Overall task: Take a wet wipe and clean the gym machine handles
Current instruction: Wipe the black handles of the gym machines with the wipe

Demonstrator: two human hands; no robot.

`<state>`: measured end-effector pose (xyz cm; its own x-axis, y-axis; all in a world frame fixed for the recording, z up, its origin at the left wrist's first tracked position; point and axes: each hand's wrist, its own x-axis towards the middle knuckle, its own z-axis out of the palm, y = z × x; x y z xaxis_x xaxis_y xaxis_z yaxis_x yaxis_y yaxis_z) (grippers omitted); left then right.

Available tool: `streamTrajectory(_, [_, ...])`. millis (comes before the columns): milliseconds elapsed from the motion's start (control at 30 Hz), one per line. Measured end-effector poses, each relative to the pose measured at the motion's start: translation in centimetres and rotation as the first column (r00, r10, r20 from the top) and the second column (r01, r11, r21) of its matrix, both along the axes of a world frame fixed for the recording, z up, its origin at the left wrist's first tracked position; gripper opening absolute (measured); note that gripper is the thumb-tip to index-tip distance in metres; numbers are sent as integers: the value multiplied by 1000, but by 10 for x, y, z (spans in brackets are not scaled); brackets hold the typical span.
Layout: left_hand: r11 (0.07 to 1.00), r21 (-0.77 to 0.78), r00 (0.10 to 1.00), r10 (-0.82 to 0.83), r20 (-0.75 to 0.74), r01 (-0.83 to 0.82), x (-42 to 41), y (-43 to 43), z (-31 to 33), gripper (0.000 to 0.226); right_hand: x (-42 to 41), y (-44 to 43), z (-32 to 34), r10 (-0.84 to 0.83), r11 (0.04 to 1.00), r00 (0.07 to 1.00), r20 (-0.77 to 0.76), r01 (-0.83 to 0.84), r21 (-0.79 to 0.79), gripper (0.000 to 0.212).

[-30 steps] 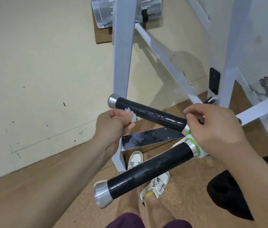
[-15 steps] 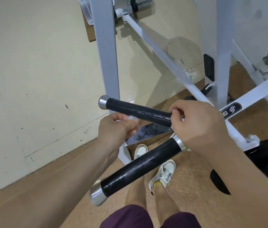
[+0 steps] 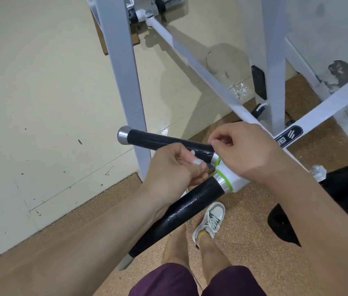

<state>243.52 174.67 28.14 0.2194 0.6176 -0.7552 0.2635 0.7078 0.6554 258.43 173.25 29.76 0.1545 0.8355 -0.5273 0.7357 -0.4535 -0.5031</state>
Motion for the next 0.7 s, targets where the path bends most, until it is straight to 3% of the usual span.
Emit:
streamTrajectory(67, [989, 103, 992, -101, -69, 108, -9, 7, 2, 10, 0, 0, 0, -2, 1000, 1000, 8, 2, -9, 19])
streamTrajectory(167, [903, 253, 911, -261, -321, 347, -24, 13, -4, 14, -1, 0, 0, -17, 1000, 1000, 22, 17, -12, 19])
streamTrajectory(267, [843, 314, 849, -270, -455, 437, -19, 8, -9, 16, -5, 0, -3, -32, 999, 997, 64, 31, 7, 19])
streamTrajectory(333, [806, 365, 840, -273, -468, 466, -11, 5, -9, 13, -6, 0, -5, -44, 999, 995, 93, 42, 16, 20])
streamTrajectory(467, [740, 334, 802, -461, -380, 583, -6, -1, -5, 11, -8, -1, -8, -42, 998, 992, 119, 37, 42, 20])
streamTrajectory(533, [824, 261, 850, -415, -325, 502, -15, 4, -8, 13, -7, -1, -9, -47, 998, 994, 95, 43, 45, 19])
streamTrajectory(600, [951, 146, 936, -228, -267, 274, -24, 10, -12, 14, -4, -1, -8, -67, 997, 996, 62, 64, 41, 17])
streamTrajectory(700, [998, -26, 988, -63, -140, 60, -11, 10, -6, 16, -3, -2, -6, -108, 994, 994, 26, 107, 38, 15])
